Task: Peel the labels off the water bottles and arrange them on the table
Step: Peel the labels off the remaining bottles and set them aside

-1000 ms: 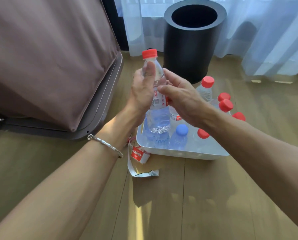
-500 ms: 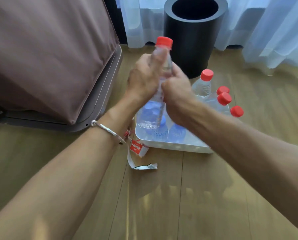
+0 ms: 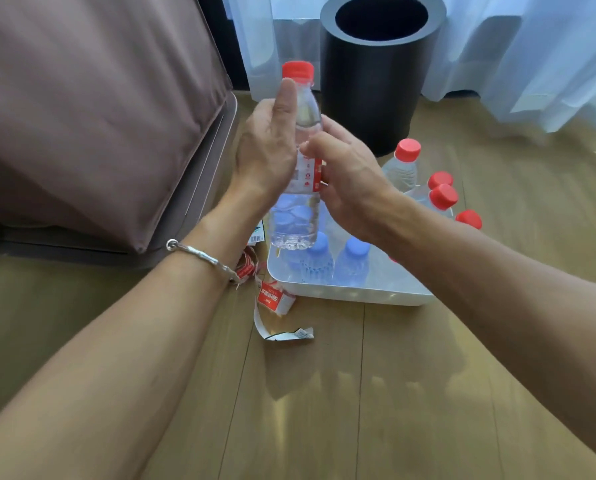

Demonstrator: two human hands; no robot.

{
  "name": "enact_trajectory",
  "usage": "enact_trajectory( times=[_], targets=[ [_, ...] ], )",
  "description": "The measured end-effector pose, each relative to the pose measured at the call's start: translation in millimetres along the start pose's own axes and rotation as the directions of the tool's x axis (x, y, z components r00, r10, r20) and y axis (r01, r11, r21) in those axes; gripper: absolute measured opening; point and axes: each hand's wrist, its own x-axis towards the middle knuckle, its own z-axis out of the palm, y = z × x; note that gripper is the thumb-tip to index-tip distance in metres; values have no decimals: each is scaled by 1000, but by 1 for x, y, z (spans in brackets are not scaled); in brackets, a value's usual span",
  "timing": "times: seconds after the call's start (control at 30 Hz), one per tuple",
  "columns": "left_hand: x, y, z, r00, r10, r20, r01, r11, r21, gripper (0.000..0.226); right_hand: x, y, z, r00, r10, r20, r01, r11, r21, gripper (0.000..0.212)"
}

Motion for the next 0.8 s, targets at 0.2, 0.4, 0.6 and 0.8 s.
enact_trajectory(
  times=[0.2, 0.4, 0.6, 0.8],
  targets=[
    [-4, 6, 7, 1000, 4, -15, -3, 998, 64, 49, 1, 11, -4, 999, -3, -32, 3, 1000, 1, 52],
    [-1, 4, 2, 1000, 1, -3, -1, 998, 64, 61, 2, 0, -16, 997, 1, 76, 10, 990, -140, 29],
    [-4, -3, 3, 999, 20, 49, -26, 993, 119, 41, 3, 2, -18, 997, 63, 50, -52, 980, -191, 38],
    [-11, -2, 7, 997, 76, 14, -77, 993, 89, 39, 2, -2, -7, 995, 101, 23, -102, 995, 20, 39]
  ],
)
